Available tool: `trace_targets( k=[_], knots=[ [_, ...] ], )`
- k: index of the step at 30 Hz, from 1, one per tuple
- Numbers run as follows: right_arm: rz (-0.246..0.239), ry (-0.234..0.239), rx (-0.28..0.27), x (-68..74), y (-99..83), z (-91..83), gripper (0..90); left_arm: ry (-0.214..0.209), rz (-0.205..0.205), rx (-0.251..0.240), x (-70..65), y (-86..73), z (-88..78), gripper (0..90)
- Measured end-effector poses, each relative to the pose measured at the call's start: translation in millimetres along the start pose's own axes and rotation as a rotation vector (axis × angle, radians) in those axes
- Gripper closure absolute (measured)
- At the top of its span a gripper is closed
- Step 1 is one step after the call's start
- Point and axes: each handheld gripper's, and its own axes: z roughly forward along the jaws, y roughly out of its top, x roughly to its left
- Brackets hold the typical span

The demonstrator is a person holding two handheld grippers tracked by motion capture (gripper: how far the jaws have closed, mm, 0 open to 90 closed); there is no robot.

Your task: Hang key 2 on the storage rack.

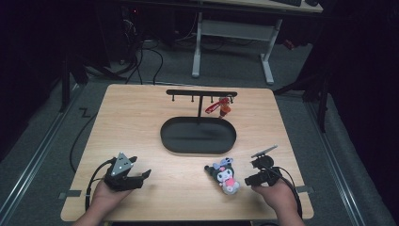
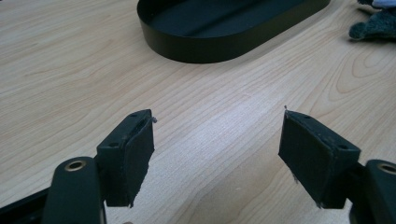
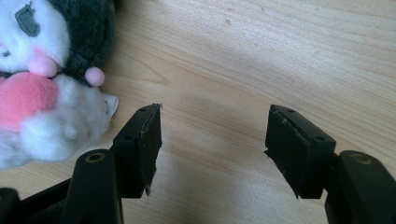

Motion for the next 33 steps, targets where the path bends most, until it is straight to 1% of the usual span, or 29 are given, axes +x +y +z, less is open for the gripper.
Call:
trace_targets(
  k=[4, 6, 7, 9, 11, 12, 13, 14, 16, 17, 18, 20, 23, 27, 29, 33],
  knots=[
    [-0.004, 0.007, 0.05, 3.2, 8.7, -2.5, 35.0, -0.004, 0.009, -0.005, -0.9, 0.4, 0.5, 26.7],
    [-0.021, 0.013, 0.069, 5.1, 11.9, -3.5, 33.7, -0.008, 0.01, 0.006, -0.3, -0.2, 1.7, 26.7],
    [-0.028, 0.014, 0.081, 6.0, 13.6, -4.3, 32.8, -0.012, 0.01, 0.011, -0.3, -0.2, 2.1, 26.8],
    [-0.024, 0.003, 0.1, 8.0, 16.3, -6.2, 32.0, -0.012, 0.012, 0.008, -1.1, 0.3, 1.1, 26.9],
    [-0.029, -0.011, 0.108, 11.1, 18.4, -10.1, 31.6, -0.01, 0.021, 0.002, -2.9, 0.9, 0.5, 27.0],
    [-0.029, 0.003, 0.107, 12.8, 19.2, -12.7, 33.7, -0.009, 0.03, 0.003, -3.7, 1.0, 1.2, 27.0],
    [-0.039, 0.005, 0.112, 15.0, 20.0, -15.8, 34.3, -0.008, 0.041, 0.008, -4.2, 1.3, 2.4, 27.0],
    [-0.047, 0.017, 0.116, 16.7, 20.9, -18.5, 34.0, -0.007, 0.047, 0.013, -4.7, 1.4, 4.1, 26.9],
    [-0.059, 0.018, 0.122, 19.8, 23.7, -24.7, 32.2, -0.008, 0.055, 0.027, -5.5, 1.3, 6.8, 26.9],
    [-0.056, 0.02, 0.121, 21.3, 25.4, -28.0, 30.9, -0.01, 0.057, 0.029, -6.1, 1.1, 7.6, 26.9],
    [-0.055, 0.031, 0.117, 22.6, 27.2, -31.2, 30.4, -0.01, 0.06, 0.032, -6.8, 1.2, 7.7, 26.9],
    [-0.059, 0.043, 0.115, 29.1, 29.7, -36.3, 29.7, -0.01, 0.063, 0.027, -8.6, 1.2, 6.9, 26.9],
    [-0.084, 0.055, 0.122, 42.3, 32.5, -40.0, 27.8, -0.01, 0.072, 0.028, -9.8, 1.6, 5.5, 27.0],
    [-0.113, 0.079, 0.126, 59.8, 35.4, -36.5, 26.7, -0.012, 0.079, 0.034, -9.9, -0.4, 5.4, 26.9],
    [-0.138, 0.089, 0.14, 64.3, 36.2, -29.6, 26.4, -0.009, 0.086, 0.043, -9.3, -1.9, 4.1, 26.9],
    [-0.152, 0.085, 0.167, 70.3, 38.2, -14.3, 27.5, 0.002, 0.075, 0.038, -6.5, -3.5, 0.5, 26.9]
  ],
)
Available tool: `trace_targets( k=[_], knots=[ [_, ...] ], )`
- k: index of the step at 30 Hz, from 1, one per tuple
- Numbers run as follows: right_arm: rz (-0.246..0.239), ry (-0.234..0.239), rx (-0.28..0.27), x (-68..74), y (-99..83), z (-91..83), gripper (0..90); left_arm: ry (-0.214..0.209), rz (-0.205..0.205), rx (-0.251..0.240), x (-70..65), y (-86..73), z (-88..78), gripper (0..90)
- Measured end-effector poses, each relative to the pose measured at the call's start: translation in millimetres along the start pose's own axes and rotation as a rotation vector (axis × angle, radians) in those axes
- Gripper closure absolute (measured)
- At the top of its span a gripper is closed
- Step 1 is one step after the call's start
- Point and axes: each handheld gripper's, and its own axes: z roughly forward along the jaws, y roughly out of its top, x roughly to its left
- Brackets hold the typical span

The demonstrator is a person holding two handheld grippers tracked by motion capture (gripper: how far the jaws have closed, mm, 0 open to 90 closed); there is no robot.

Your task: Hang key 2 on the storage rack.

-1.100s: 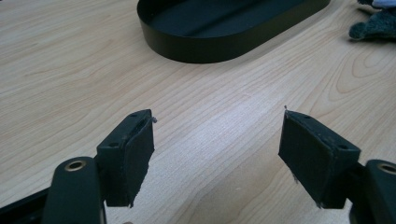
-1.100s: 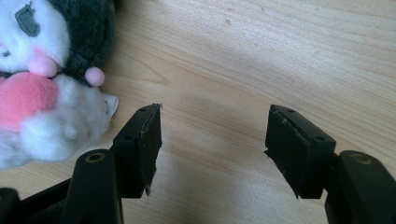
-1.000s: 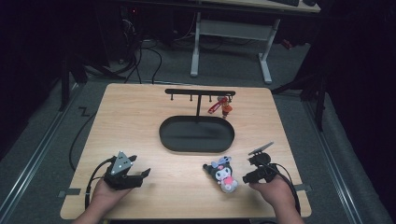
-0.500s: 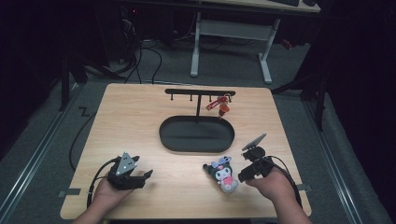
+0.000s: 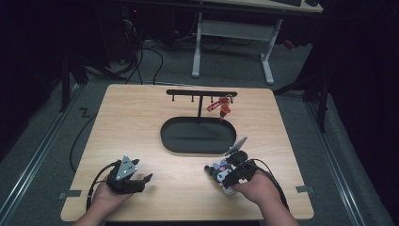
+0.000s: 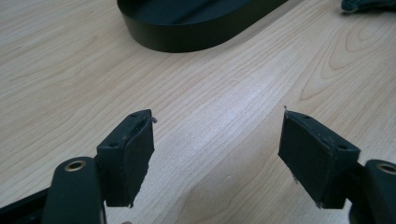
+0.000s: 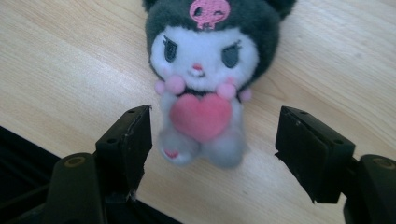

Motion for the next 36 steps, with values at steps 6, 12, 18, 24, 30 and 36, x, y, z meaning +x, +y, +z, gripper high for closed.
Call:
trace_targets(
  k=[6, 12, 18, 24, 30, 36],
  knots=[
    [-0.013, 0.014, 0.053, 2.8, 6.2, 19.0, 30.3, 0.006, -0.001, 0.009, 0.9, -1.1, 1.5, 26.9],
    [-0.052, 0.008, 0.079, 5.4, 9.4, 35.9, 42.4, -0.002, 0.009, 0.014, -0.8, -2.5, 2.2, 26.9],
    [-0.045, 0.037, 0.093, 3.1, 13.7, 36.6, 46.4, 0.004, -0.001, 0.018, 1.5, -4.5, -0.2, 27.1],
    [-0.036, 0.049, 0.102, 7.6, 21.8, 19.7, 47.3, -0.004, -0.031, 0.02, 4.7, -5.5, 3.3, 27.2],
    [-0.065, 0.047, 0.067, 10.2, 30.3, -1.7, 47.4, 0.001, -0.02, 0.009, 4.0, -4.6, 2.1, 26.7],
    [-0.089, 0.065, 0.056, 13.6, 41.5, -18.7, 47.3, 0.004, -0.02, 0.008, 4.1, -5.2, 1.3, 26.7]
  ],
)
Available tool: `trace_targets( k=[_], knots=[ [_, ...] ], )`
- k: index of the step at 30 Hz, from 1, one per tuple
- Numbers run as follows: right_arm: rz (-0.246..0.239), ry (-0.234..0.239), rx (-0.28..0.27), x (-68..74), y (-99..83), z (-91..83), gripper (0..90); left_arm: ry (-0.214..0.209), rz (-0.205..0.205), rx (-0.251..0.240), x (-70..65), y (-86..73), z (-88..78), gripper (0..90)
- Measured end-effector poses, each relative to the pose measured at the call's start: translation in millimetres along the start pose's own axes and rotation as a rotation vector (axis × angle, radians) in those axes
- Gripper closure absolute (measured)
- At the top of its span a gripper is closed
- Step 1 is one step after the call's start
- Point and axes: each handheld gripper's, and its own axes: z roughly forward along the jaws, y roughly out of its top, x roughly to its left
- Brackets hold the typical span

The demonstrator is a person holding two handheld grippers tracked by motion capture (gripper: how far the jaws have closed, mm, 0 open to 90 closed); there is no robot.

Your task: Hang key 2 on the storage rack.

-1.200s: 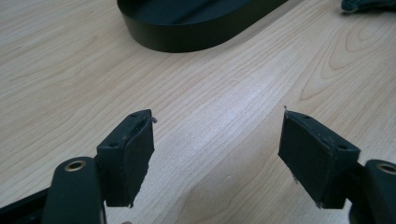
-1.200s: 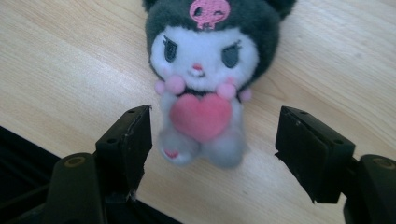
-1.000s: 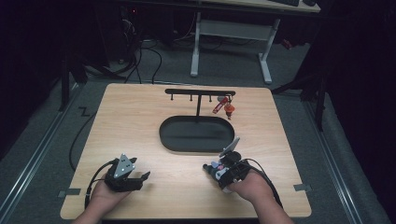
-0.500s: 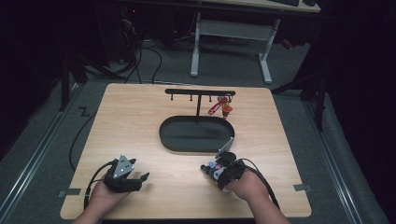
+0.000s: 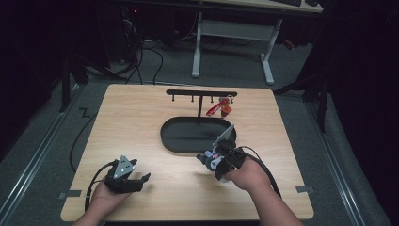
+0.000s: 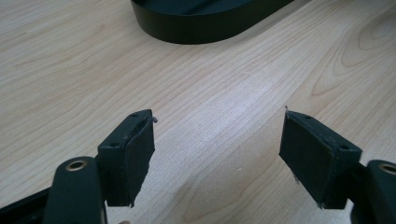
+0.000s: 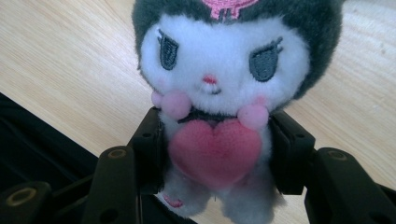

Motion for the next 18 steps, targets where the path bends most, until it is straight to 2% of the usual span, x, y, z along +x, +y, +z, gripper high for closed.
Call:
trace_targets(
  k=[1, 2, 8, 11, 18],
  knots=[
    [0.026, -0.001, 0.01, 2.4, 1.7, -2.3, 47.4, 0.002, 0.006, -0.001, -0.1, 0.3, -0.6, 26.7],
    [0.003, -0.006, 0.007, 1.9, 3.7, -4.2, 47.3, 0.002, 0.006, -0.006, 0.0, 0.7, -1.0, 26.7],
    [0.013, 0.03, -0.025, 3.8, 16.6, -19.5, 47.4, -0.004, 0.004, 0.0, 0.9, -0.8, -1.1, 26.6],
    [-0.009, 0.031, -0.035, 1.5, 22.6, -25.7, 47.4, -0.001, 0.002, -0.004, 2.0, 0.0, -0.2, 26.7],
    [0.016, 0.04, -0.021, -1.0, 36.4, -39.8, 47.4, -0.006, 0.005, 0.0, 1.1, -0.2, -0.1, 26.7]
  ],
)
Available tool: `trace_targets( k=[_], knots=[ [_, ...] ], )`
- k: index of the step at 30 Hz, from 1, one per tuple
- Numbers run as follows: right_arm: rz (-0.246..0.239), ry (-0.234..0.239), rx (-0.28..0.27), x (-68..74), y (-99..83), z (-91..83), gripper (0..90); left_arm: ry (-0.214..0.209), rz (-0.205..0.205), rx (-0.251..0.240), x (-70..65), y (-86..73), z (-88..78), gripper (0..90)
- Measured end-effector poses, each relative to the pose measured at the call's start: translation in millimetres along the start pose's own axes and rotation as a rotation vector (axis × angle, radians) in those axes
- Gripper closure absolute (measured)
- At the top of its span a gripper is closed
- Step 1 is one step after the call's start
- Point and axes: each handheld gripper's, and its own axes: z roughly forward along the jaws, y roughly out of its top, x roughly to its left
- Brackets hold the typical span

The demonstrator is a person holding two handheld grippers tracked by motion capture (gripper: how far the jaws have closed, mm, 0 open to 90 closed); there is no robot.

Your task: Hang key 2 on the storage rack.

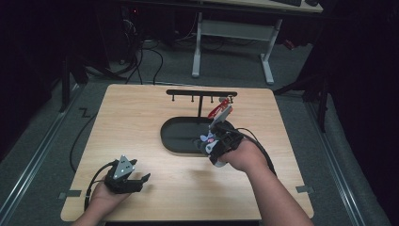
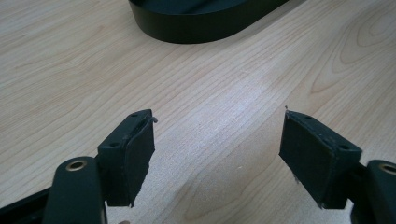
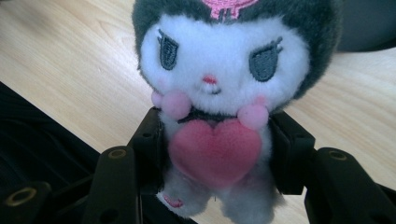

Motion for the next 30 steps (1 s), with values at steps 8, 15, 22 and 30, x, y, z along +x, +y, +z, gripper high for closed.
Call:
trace_targets(
  k=[8, 15, 22, 30],
  knots=[
    [0.0, 0.005, -0.009, -2.0, 17.7, -16.1, 47.4, -0.008, -0.002, 0.001, 0.4, -0.2, -1.3, 26.9],
    [0.004, 0.03, -0.026, -6.1, 31.5, -27.9, 47.3, 0.0, -0.007, -0.002, 2.0, -1.6, -3.3, 27.1],
    [0.009, 0.017, -0.031, -9.3, 45.0, -37.5, 47.4, 0.003, -0.012, -0.001, 2.8, -3.3, -4.7, 27.2],
    [0.028, 0.025, -0.023, -14.5, 56.4, -41.8, 47.3, -0.005, -0.007, 0.007, 3.0, -3.7, -3.5, 27.3]
  ],
)
